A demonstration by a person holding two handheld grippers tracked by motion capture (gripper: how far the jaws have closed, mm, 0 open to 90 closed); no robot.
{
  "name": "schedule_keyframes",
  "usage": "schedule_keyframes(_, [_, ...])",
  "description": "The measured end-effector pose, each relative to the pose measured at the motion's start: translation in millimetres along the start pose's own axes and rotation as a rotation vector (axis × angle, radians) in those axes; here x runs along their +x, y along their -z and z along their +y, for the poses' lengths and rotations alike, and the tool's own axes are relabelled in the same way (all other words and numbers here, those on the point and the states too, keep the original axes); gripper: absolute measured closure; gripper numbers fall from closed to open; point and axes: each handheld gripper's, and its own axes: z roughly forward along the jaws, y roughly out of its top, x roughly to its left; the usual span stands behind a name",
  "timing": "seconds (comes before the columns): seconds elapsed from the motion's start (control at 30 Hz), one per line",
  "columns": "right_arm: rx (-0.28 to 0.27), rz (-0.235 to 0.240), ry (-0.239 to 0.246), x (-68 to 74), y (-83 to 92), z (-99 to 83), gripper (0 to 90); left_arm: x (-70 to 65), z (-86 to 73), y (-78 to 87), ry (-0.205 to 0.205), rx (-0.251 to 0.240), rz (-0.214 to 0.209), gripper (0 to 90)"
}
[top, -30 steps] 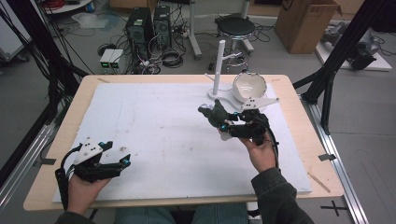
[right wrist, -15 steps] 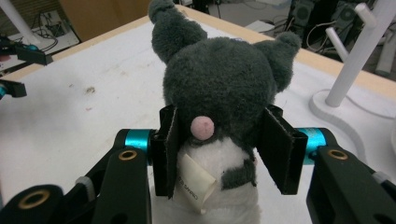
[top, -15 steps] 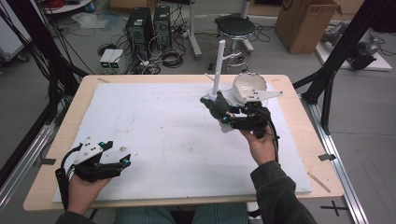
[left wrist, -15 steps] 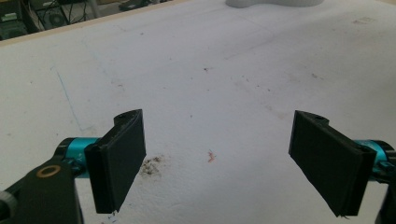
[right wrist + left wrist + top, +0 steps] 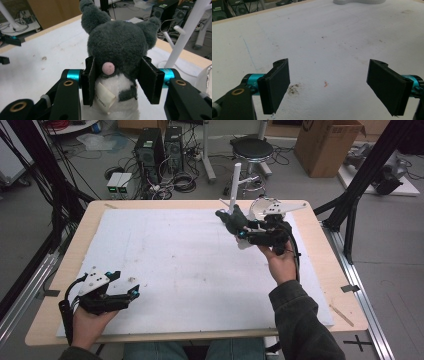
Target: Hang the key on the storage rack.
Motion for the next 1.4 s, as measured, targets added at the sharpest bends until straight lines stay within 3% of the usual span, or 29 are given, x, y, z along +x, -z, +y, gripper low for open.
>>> schedule_keyframes(0.47, [-0.01, -0.063, 0.006, -21.1, 1.5, 23.4, 52.3, 0.5, 0.0, -0.4, -0.003, 0.005, 0.001, 19.0])
schedule_keyframes(1.2, [-0.032, -0.125, 0.031, -36.4, 2.4, 54.9, 52.3, 2.0, -0.3, 0.0, 0.003, -0.002, 0.002, 19.0])
schedule_keyframes(1.4, [-0.033, -0.142, 0.026, -40.8, -2.6, 55.7, 52.3, 2.9, -0.5, 0.3, -0.001, 0.0, 0.002, 19.0])
